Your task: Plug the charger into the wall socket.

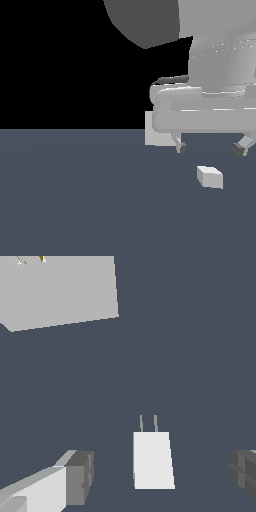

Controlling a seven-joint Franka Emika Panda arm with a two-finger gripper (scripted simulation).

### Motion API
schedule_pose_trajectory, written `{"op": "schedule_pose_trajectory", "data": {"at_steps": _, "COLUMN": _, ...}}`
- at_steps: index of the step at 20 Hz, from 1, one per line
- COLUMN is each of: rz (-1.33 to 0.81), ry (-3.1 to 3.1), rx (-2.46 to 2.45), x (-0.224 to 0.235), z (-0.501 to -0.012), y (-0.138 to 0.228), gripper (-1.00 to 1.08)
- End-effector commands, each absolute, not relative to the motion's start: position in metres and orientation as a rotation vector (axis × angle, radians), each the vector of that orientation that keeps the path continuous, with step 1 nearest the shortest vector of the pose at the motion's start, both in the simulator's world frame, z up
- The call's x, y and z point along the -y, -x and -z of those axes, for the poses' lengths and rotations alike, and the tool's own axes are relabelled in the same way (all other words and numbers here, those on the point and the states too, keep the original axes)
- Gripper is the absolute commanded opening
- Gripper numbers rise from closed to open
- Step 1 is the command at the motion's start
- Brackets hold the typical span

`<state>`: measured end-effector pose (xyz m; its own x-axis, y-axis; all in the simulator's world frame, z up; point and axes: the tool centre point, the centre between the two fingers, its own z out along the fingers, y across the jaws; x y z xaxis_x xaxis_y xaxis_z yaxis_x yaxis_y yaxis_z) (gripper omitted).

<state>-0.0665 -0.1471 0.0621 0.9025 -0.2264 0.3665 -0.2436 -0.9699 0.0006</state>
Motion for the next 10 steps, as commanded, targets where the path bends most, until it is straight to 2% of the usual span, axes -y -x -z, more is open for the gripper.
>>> {"op": "schedule_pose_trajectory", "data": {"at_steps": 1, "rz": -0.573, "ry": -3.019, "rx": 0.373, "x": 0.147, "z": -0.060, "y": 0.067, "gripper": 1.00}}
{"op": "schedule_pose_trajectory", "data": {"at_steps": 10, "rz": -0.575, "ry": -3.019, "rx": 0.373, "x": 0.147, "z": -0.027, "y": 0.067, "gripper": 1.00}}
